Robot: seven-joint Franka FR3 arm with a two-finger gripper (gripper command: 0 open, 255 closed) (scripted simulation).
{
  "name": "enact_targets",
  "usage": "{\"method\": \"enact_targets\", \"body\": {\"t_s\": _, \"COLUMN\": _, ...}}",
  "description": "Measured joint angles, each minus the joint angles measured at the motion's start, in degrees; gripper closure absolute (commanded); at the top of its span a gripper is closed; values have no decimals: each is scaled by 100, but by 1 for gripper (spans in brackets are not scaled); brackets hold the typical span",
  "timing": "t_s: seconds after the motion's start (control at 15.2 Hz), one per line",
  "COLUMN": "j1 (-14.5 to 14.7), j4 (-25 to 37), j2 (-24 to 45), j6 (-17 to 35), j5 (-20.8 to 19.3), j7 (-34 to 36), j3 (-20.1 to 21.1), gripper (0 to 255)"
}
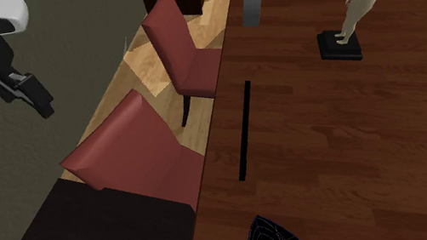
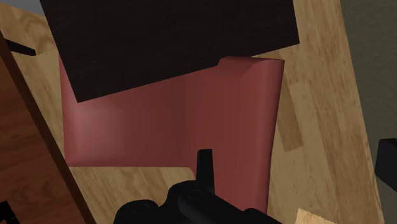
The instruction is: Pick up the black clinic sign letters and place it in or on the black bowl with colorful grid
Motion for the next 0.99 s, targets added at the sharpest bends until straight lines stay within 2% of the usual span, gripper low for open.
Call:
{"method": "enact_targets", "body": {"t_s": 0.13, "j1": -13, "j4": -7, "j2": 29, "j6": 27, "j5": -42, "j7": -69, "j3": -48, "gripper": 0}}
{"method": "enact_targets", "body": {"t_s": 0.4, "j1": -128, "j4": -124, "j2": 297, "j6": 340, "j5": -374, "j7": -636, "j3": -440, "gripper": 0}}
{"method": "enact_targets", "body": {"t_s": 0.99, "j1": -304, "j4": 34, "j2": 1453, "j6": 1245, "j5": -950, "j7": -1939, "j3": -1318, "gripper": 0}}
